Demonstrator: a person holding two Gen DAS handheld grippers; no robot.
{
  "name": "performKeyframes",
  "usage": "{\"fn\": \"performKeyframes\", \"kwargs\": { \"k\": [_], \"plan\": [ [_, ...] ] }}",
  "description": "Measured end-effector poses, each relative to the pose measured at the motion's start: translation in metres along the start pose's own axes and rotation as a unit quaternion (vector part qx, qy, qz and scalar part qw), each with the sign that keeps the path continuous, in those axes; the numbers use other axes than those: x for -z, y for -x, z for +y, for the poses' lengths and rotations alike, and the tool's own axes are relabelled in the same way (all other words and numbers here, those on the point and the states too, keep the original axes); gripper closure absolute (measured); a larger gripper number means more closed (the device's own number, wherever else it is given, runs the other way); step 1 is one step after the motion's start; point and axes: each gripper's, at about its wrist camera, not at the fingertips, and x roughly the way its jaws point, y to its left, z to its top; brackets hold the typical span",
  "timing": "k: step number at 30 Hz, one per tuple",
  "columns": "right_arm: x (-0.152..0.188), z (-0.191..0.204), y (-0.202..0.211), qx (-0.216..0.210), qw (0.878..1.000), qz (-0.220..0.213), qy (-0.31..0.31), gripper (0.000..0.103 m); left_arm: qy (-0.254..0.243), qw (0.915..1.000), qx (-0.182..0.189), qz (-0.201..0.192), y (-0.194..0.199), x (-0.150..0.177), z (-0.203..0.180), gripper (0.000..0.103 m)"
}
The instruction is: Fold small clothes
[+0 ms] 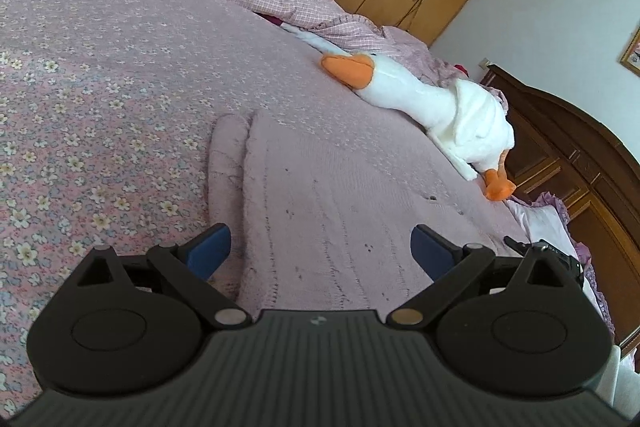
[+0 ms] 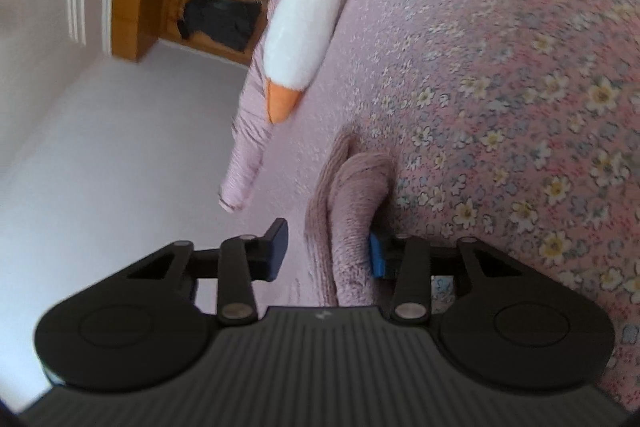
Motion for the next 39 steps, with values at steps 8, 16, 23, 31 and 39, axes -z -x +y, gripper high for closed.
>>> {"fn": "performKeyframes", "kwargs": {
  "k": [8, 16, 23, 31, 39],
  "plan": [
    [-0.002, 0.008, -0.005, 0.051, 0.998, 0.025, 0.019, 0.081, -0.002, 0.9999, -0.002, 0.010, -0.005, 0.003, 0.002, 0.003],
    [0.004, 0.030, -0.005, 0.093, 0.994, -0.006, 0.051, 0.084, -0.017, 0.9998, -0.008, 0.008, -0.006, 0.003, 0.000, 0.003],
    [0.006, 0.078, -0.020, 0.163, 0.983, -0.010, 0.087, 0.085, -0.043, 0.9988, -0.020, -0.011, -0.005, -0.005, -0.003, 0.003],
    [0.011, 0.123, -0.029, 0.220, 0.969, -0.006, 0.115, 0.085, -0.115, 0.9900, -0.065, -0.049, 0.002, -0.010, -0.015, 0.003],
    [0.035, 0.189, -0.059, 0.300, 0.939, -0.020, 0.165, 0.085, -0.141, 0.9830, -0.104, -0.054, 0.002, -0.015, -0.021, 0.003]
  ]
}}
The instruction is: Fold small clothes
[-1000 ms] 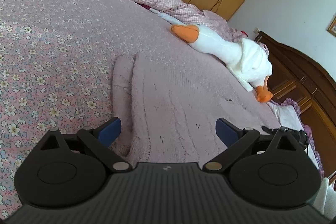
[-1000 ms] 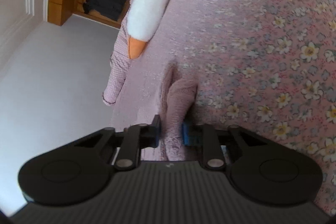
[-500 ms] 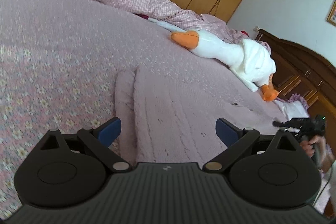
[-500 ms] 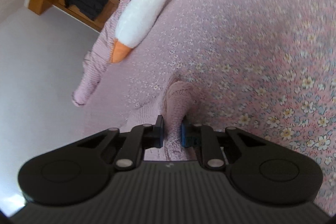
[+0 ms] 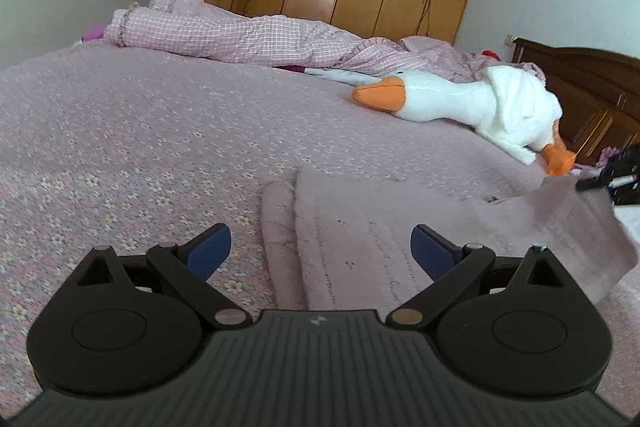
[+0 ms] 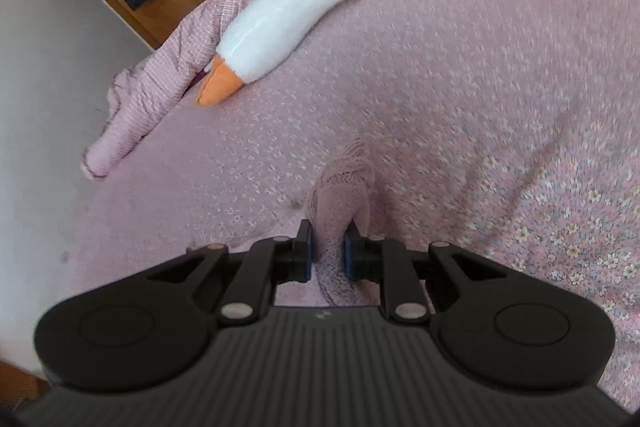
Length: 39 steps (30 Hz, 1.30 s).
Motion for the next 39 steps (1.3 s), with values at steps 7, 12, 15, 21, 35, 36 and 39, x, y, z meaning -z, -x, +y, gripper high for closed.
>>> {"fn": "performKeyframes", "kwargs": {
  "k": [7, 12, 15, 21, 35, 36, 39],
  "plan": [
    [0.001, 0.049, 0.001, 0.052, 0.999, -0.007, 0.009, 0.085, 0.001, 0.9999, -0.011, -0.006, 0.008, -0.005, 0.003, 0.003],
    [0.004, 0.088, 0.009, 0.070, 0.997, -0.009, 0.033, 0.085, 0.005, 0.9998, -0.015, -0.009, 0.014, -0.010, 0.006, 0.002],
    [0.006, 0.112, 0.010, 0.078, 0.996, -0.009, 0.045, 0.085, 0.006, 0.9997, -0.018, -0.013, 0.018, -0.012, 0.009, 0.002],
    [0.017, 0.162, 0.008, 0.105, 0.993, 0.003, 0.061, 0.085, 0.000, 0.9997, -0.023, -0.003, 0.029, -0.003, 0.020, 0.002],
    [0.068, 0.278, -0.033, 0.110, 0.981, 0.022, 0.159, 0.085, -0.015, 0.9996, -0.012, 0.021, 0.034, -0.001, 0.030, 0.002],
    [0.075, 0.284, -0.041, 0.109, 0.980, 0.028, 0.162, 0.085, -0.016, 0.9995, -0.013, 0.023, 0.035, -0.001, 0.033, 0.002],
    [0.098, 0.300, -0.064, 0.108, 0.977, 0.042, 0.177, 0.085, 0.028, 0.9988, 0.015, 0.037, 0.036, 0.002, 0.050, 0.001]
  ]
}}
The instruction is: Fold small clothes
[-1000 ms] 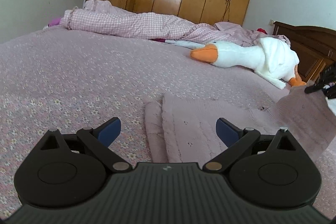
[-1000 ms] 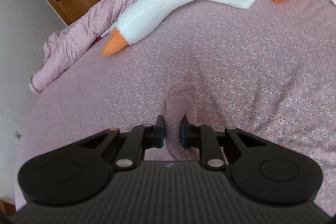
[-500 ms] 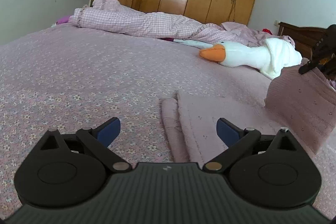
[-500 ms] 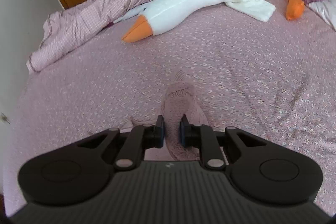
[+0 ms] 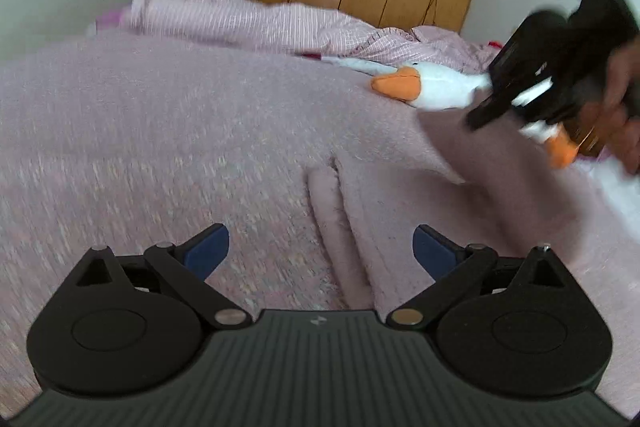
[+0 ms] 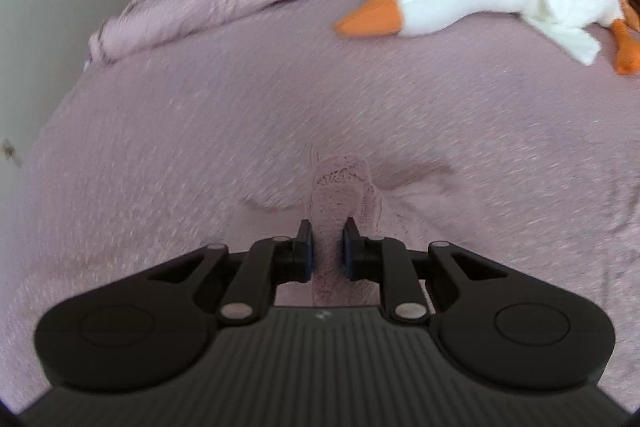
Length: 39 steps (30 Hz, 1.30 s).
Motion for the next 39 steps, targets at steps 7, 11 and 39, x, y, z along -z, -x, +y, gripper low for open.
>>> {"fn": "performKeyframes", "kwargs": {
  "k": [7, 11, 39],
  "plan": [
    [0.030, 0.059, -0.027, -0.014, 0.997, 0.017, 0.073, 0.085, 0.039, 0.9990, -0.017, 0.013, 0.005, 0.003, 0.030, 0.001],
    [0.033, 0.074, -0.028, -0.013, 0.995, 0.014, 0.094, 0.085, 0.044, 0.9986, -0.027, 0.015, 0.010, 0.006, 0.040, 0.001],
    [0.042, 0.057, -0.012, -0.151, 0.983, 0.003, 0.109, 0.047, 0.022, 0.9997, -0.005, 0.006, 0.006, -0.013, 0.016, 0.001]
  ]
}}
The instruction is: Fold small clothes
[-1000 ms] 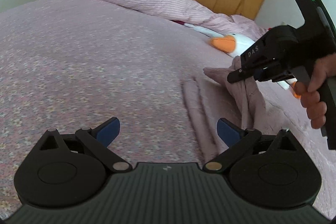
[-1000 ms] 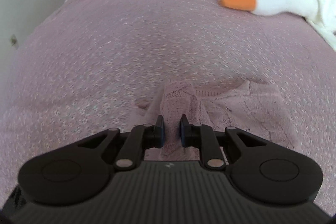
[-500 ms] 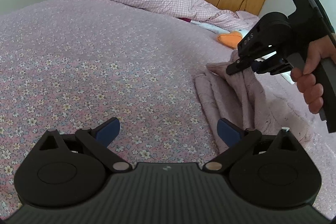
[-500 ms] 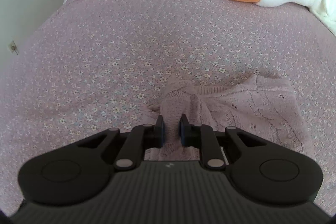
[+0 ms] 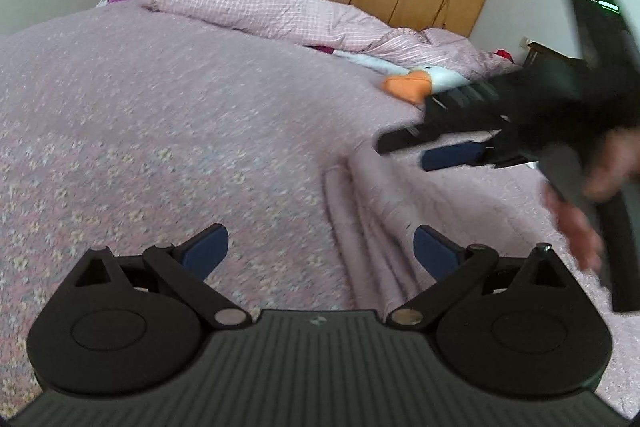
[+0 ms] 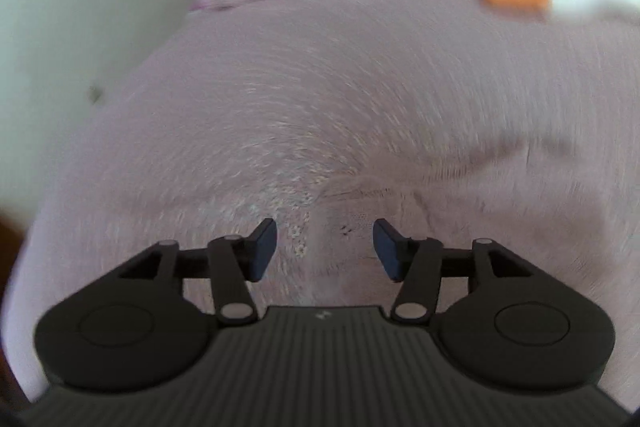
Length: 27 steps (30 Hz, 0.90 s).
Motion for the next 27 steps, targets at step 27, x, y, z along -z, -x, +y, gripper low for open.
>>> {"fn": "performKeyframes", "kwargs": {
  "k": [27],
  "plan": [
    [0.142, 0.041, 0.063, 0.029, 0.927, -0.145, 0.344, 0.078, 0.044, 0.9988, -0.014, 0.019, 0.018, 0.014, 0.031, 0.001]
  ]
}}
